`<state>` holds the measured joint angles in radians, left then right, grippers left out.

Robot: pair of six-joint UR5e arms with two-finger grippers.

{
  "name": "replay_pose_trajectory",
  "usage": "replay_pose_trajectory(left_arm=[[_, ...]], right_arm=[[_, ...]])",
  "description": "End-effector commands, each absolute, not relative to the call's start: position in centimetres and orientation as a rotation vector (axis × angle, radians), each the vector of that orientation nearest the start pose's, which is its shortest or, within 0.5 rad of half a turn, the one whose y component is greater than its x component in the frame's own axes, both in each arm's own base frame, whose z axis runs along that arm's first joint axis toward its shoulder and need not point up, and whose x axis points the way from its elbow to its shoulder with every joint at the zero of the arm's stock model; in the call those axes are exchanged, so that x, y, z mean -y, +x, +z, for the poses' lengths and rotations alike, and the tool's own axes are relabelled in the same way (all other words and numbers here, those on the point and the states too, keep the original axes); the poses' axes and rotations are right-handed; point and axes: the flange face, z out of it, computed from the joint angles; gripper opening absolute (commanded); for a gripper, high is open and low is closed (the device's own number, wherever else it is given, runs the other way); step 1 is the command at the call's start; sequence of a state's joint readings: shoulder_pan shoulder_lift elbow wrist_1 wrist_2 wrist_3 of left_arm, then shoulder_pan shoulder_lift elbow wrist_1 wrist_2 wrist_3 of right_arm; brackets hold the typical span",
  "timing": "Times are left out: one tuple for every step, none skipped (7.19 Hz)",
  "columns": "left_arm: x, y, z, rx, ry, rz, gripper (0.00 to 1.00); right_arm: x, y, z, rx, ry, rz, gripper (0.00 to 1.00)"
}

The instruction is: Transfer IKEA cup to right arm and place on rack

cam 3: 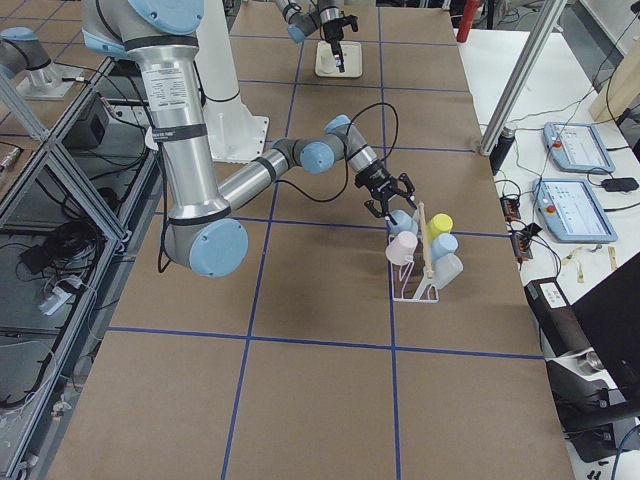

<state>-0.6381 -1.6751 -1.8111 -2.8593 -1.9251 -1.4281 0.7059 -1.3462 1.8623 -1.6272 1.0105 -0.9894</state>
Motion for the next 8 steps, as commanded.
replay_pose_trajectory(left_arm=[[37.8, 34.2, 34.8, -1.588, 0.362, -0.093, 1.0], [37.9, 34.1, 34.9, -1.586, 0.368, -0.092, 1.0], [37.9, 33.6, 35.3, -1.57, 0.37, -0.097, 1.0], [38.3, 32.2, 36.6, -1.537, 0.39, -0.112, 1.0], [38.4, 29.5, 39.8, -1.454, 0.455, -0.081, 1.0], [38.6, 27.0, 42.2, -1.38, 0.515, -0.052, 1.0], [38.4, 24.3, 45.1, -1.295, 0.567, -0.019, 1.0], [37.8, 21.4, 48.2, -1.197, 0.616, 0.024, 1.0]], right_arm=[[51.1, -31.2, 39.4, -0.647, 0.507, -1.622, 0.78], [51.5, -31.8, 37.3, -0.619, 0.558, -1.574, 0.79], [51.6, -32.9, 35.7, -0.495, 0.622, -1.483, 0.89], [51.5, -33.8, 33.8, -0.369, 0.681, -1.382, 0.95], [50.9, -35.2, 32.8, -0.245, 0.727, -1.287, 0.98], [49.9, -36.9, 32.2, -0.152, 0.793, -1.2, 0.98], [49.0, -38.3, 31.8, -0.063, 0.835, -1.11, 0.98], [48.2, -39.4, 31.3, 0.03, 0.861, -1.028, 0.98]])
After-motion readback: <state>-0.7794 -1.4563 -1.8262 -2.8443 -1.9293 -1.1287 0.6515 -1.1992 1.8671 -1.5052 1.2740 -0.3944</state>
